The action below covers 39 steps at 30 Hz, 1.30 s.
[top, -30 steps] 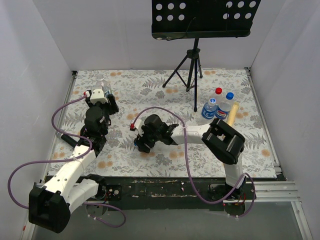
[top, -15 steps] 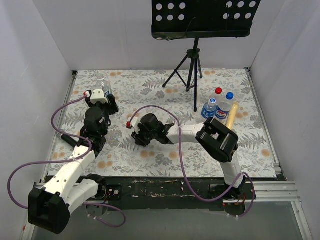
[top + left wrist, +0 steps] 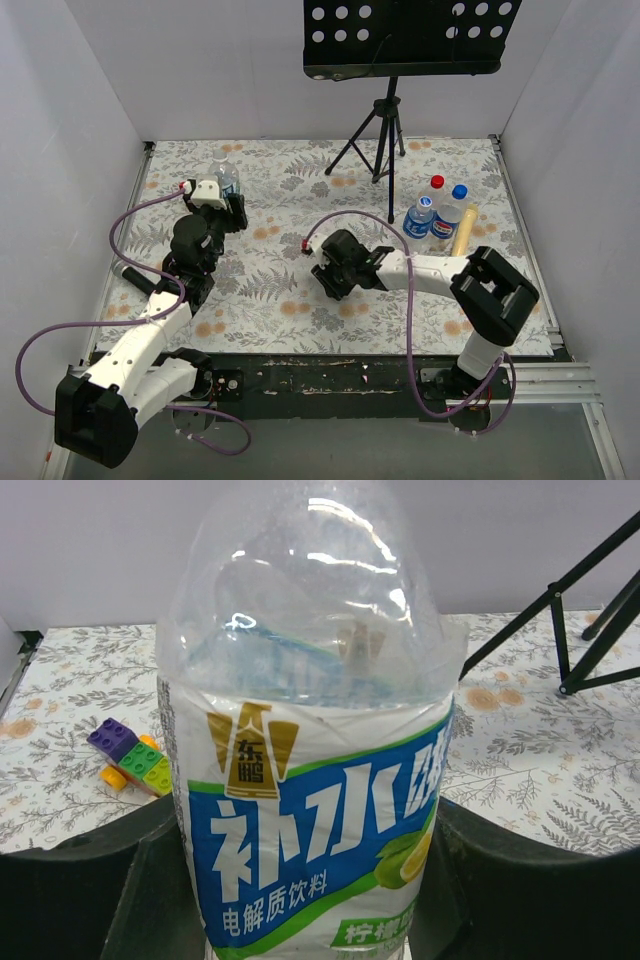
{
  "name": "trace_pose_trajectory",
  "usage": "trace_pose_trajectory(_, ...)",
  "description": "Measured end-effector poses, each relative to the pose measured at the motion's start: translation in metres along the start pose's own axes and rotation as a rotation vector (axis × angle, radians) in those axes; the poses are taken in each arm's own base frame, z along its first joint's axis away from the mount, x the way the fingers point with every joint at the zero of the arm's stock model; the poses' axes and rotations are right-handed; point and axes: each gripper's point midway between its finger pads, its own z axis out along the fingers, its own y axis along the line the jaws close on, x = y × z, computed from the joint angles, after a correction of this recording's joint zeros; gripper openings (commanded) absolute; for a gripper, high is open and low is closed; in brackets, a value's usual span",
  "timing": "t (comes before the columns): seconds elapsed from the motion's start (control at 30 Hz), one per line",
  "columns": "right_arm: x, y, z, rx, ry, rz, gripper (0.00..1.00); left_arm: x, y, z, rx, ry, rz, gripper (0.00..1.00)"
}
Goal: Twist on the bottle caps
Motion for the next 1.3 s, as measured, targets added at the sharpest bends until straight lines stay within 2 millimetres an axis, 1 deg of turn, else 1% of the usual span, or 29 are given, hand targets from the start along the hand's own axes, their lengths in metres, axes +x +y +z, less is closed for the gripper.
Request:
trace_pose_trajectory(0.07,0.016,-0.008,-0.012,0.042,0.043,0.048,0.35,0.000,-0.003,-0.001,0.017,0.002,0.003,0.53)
trace_pose_trajectory(0.17,0.036,-0.011,-0.024,0.083,0.103,0.100,0.37,0.001,-0.008,-0.001,0.041,0.006,0.007,0.53)
trace_pose_trajectory(0.27,0.050,-0.012,-0.034,0.110,0.151,0.141,0.41,0.002,-0.013,-0.002,0.064,0.007,0.012,0.53)
trace_pose_trajectory(0.4,0.067,-0.012,-0.044,0.131,0.221,0.179,0.52,0.002,-0.018,-0.002,0.088,0.008,0.018,0.53)
trace_pose_trajectory(0.5,0.075,-0.012,-0.049,0.143,0.263,0.193,0.59,0.002,-0.020,-0.002,0.097,0.008,0.024,0.53)
trace_pose_trajectory(0.6,0.084,-0.011,-0.057,0.149,0.323,0.199,0.61,0.002,-0.022,-0.003,0.106,0.008,0.028,0.53)
trace_pose_trajectory(0.67,0.085,-0.010,-0.062,0.150,0.354,0.201,0.61,0.002,-0.023,-0.003,0.109,0.007,0.031,0.53)
trace_pose_trajectory(0.7,0.082,-0.010,-0.064,0.151,0.363,0.200,0.61,0.002,-0.023,-0.003,0.109,0.007,0.032,0.53)
trace_pose_trajectory(0.87,0.049,-0.011,-0.070,0.150,0.341,0.199,0.61,-0.001,-0.022,-0.004,0.112,0.001,0.037,0.53)
trace_pose_trajectory(0.97,0.036,-0.011,-0.067,0.149,0.344,0.196,0.61,-0.001,-0.022,-0.005,0.113,0.001,0.040,0.53)
trace_pose_trajectory(1.03,0.036,-0.012,-0.064,0.149,0.366,0.196,0.60,0.000,-0.022,-0.005,0.113,0.002,0.043,0.53)
trace_pose_trajectory(1.17,0.048,-0.012,-0.058,0.150,0.439,0.192,0.57,-0.001,-0.022,-0.005,0.113,0.002,0.049,0.53)
trace_pose_trajectory(1.3,0.053,-0.012,-0.058,0.149,0.477,0.183,0.53,-0.001,-0.022,-0.005,0.114,0.001,0.051,0.53)
